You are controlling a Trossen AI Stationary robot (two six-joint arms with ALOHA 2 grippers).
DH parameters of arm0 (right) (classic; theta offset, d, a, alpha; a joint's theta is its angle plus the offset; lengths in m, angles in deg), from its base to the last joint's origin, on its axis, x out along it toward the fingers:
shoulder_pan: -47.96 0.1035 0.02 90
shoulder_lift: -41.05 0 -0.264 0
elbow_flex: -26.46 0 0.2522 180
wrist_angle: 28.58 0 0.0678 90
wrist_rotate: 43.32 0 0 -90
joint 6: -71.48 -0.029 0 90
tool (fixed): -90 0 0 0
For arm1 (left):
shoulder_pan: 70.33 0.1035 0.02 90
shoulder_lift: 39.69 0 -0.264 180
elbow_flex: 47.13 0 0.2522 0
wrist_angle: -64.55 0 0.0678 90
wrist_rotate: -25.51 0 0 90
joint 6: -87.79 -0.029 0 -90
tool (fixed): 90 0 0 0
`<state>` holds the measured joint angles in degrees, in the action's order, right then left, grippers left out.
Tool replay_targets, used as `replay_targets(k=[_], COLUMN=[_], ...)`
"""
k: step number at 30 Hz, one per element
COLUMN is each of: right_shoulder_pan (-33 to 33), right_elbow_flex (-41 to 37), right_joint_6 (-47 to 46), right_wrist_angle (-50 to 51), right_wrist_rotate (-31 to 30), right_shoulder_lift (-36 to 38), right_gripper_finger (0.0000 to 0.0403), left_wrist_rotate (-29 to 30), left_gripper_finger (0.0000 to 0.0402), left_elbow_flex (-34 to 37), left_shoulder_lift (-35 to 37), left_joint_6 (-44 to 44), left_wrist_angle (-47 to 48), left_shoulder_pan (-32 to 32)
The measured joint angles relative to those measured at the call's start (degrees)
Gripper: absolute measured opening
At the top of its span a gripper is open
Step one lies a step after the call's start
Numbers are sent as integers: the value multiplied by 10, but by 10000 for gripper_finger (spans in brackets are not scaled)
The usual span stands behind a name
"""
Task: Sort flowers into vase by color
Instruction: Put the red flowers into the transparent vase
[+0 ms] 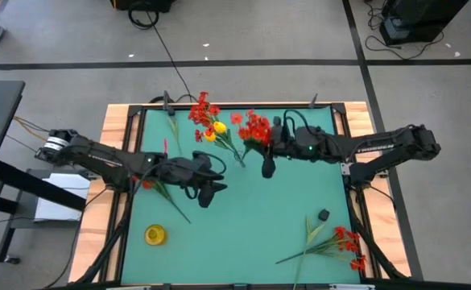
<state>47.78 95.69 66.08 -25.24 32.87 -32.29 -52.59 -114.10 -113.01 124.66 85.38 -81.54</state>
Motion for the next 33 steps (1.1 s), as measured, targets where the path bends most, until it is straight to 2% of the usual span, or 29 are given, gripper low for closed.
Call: replay_targets(k=[4,9,19,24,28,33], right_shoulder_pan=[-31,-59,-64,-64,-64,-65], right_elbow_flex=[5,4,4,4,4,4], right_joint_6=[9,6,10,10,-22,-61], right_wrist_angle=[11,26,5,-11,-9,17], right_wrist_rotate=[-2,27,35,34,10,-6], right_shoulder_lift=[0,-16,-50,-90,-110,-108], right_gripper_finger=[14,14,15,18,43,107], left_wrist_rotate=[47,51,59,62,62,62], left_gripper_finger=[197,197,197,197,197,197], left_elbow_flex=[0,0,0,0,0,0], left_shoulder_lift=[1,0,2,2,2,2], left_joint_6=[75,128,129,145,163,183], left_wrist_angle=[82,144,166,192,220,258], left_shoulder_pan=[-11,-16,-15,-15,-15,-23])
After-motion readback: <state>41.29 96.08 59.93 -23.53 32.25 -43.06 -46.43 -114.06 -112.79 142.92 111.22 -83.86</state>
